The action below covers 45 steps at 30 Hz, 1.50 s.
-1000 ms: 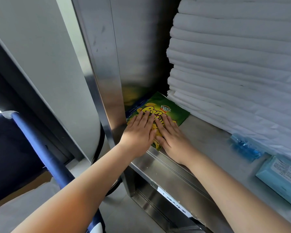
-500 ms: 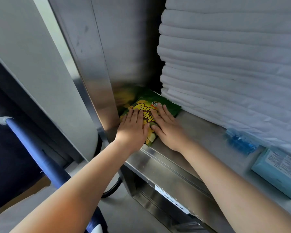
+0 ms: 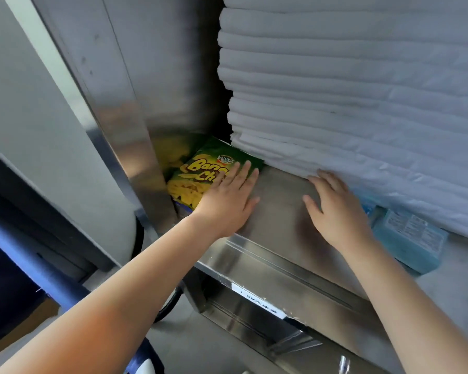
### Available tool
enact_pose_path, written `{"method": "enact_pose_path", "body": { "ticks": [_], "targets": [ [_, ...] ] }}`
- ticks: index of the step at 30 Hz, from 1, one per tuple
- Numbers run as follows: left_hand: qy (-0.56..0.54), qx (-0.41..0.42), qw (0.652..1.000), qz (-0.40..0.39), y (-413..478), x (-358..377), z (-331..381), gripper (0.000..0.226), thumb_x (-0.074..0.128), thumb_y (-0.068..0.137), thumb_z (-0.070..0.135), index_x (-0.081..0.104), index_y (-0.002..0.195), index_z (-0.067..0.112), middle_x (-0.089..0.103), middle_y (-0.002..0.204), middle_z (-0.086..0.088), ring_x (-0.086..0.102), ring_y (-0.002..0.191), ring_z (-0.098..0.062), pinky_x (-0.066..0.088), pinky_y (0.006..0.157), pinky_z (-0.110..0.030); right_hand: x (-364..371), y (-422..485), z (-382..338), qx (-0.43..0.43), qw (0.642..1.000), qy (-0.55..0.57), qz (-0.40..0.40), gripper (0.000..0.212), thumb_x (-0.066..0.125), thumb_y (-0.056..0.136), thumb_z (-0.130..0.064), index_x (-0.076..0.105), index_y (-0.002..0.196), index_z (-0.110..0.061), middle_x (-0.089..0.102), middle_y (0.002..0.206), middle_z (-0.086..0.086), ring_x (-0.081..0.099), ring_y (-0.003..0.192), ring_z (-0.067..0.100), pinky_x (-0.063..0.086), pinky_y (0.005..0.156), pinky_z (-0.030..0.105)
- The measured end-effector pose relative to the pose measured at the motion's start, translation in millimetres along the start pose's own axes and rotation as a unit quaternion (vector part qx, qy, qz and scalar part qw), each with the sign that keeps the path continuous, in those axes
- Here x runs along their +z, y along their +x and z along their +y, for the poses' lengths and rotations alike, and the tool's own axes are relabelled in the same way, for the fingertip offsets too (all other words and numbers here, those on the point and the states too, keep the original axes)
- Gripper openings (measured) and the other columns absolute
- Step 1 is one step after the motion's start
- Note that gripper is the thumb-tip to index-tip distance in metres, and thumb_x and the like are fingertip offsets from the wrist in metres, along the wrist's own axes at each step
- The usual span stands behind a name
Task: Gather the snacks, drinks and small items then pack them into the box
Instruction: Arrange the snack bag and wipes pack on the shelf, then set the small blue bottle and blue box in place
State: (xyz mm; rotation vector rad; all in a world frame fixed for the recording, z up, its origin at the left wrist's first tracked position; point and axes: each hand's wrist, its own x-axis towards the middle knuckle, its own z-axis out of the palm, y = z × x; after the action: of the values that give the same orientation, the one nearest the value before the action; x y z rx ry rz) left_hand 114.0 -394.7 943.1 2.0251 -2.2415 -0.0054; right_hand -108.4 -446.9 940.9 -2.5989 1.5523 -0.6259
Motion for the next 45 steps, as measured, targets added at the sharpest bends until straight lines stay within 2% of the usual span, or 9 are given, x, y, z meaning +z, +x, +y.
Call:
{"method": "enact_pose_path", "body": {
  "ticks": [3,8,12,17,21,28,32,38,45],
  "targets": [
    [-0.028,0.105,0.994,-0.001,23,10,50,0.060,0.027,0.101,0.034,-0.003,0.151,0.017,-0.007,0.159,-0.003,-0.007,0.145,-0.017,-0.003,0.116,-0.033,-25,-42,36,0.074,0.996,-0.022,0.053,0.037,0.063,0.088,-0.012,0.057,0.121,0.003,0.054,0.129,0.021,0.048,0.122,0.039,0.042,0.099,0.049],
    [-0.041,0.193,0.980,-0.023,61,32,114,0.056,0.029,0.101,0.026,0.006,0.151,0.017,0.001,0.159,-0.001,0.001,0.145,-0.015,0.002,0.115,-0.029,-40,-94,73,0.153,0.984,-0.090,0.032,0.047,0.062,0.087,-0.011,0.051,0.131,0.002,0.047,0.138,0.024,0.044,0.127,0.042,0.038,0.104,0.051],
    [-0.113,0.170,0.979,0.006,79,46,139,0.053,0.034,0.099,0.021,0.017,0.149,0.015,0.014,0.157,-0.001,0.008,0.144,-0.017,0.012,0.113,-0.029,-26,-106,72,0.166,0.978,-0.125,0.013,0.056,0.050,0.094,-0.016,0.033,0.146,-0.008,0.030,0.152,0.016,0.026,0.142,0.032,0.014,0.116,0.041],
    [-0.162,0.155,0.969,0.103,83,56,139,0.049,0.050,0.091,0.018,0.041,0.139,0.014,0.040,0.140,-0.005,0.031,0.130,-0.022,0.032,0.103,-0.030,-23,-106,74,0.159,0.979,-0.111,0.060,0.049,0.056,0.091,-0.012,0.046,0.138,-0.005,0.042,0.144,0.018,0.037,0.135,0.035,0.025,0.114,0.045],
    [-0.196,0.141,0.963,0.123,80,60,131,0.045,0.063,0.084,0.025,0.052,0.126,0.016,0.044,0.130,-0.008,0.038,0.122,-0.025,0.040,0.094,-0.035,-21,-107,75,0.155,0.979,-0.115,0.068,0.046,0.052,0.093,-0.014,0.046,0.138,-0.006,0.042,0.145,0.017,0.037,0.136,0.034,0.025,0.115,0.046],
    [-0.324,0.085,0.940,0.070,78,59,104,0.036,0.064,0.085,0.018,0.057,0.120,0.019,0.056,0.113,0.003,0.055,0.102,-0.016,0.040,0.086,-0.021,-20,-108,76,0.147,0.981,-0.096,0.081,0.047,0.054,0.093,-0.012,0.046,0.139,-0.006,0.042,0.145,0.017,0.036,0.136,0.033,0.026,0.114,0.048],
    [-0.370,0.080,0.924,0.061,76,57,102,0.025,0.064,0.086,0.015,0.064,0.110,0.019,0.056,0.097,0.010,0.059,0.091,-0.014,0.046,0.082,-0.024,-20,-108,74,0.149,0.981,-0.099,0.081,0.046,0.054,0.092,-0.011,0.046,0.138,-0.006,0.042,0.145,0.017,0.036,0.136,0.034,0.026,0.114,0.049],
    [-0.357,0.071,0.929,0.065,75,58,104,0.026,0.060,0.089,0.018,0.061,0.114,0.022,0.064,0.109,0.004,0.059,0.097,-0.013,0.047,0.085,-0.026,-21,-108,72,0.152,0.979,-0.101,0.084,0.046,0.056,0.091,-0.010,0.048,0.136,-0.005,0.043,0.144,0.018,0.038,0.135,0.035,0.027,0.113,0.049],
    [-0.387,0.050,0.917,0.081,71,55,104,0.028,0.058,0.089,0.012,0.061,0.113,0.026,0.062,0.102,0.012,0.058,0.091,-0.007,0.038,0.073,-0.006,-21,-109,73,0.152,0.980,-0.102,0.084,0.046,0.056,0.092,-0.009,0.048,0.137,-0.004,0.043,0.144,0.019,0.038,0.135,0.035,0.026,0.114,0.048]
  ]
}}
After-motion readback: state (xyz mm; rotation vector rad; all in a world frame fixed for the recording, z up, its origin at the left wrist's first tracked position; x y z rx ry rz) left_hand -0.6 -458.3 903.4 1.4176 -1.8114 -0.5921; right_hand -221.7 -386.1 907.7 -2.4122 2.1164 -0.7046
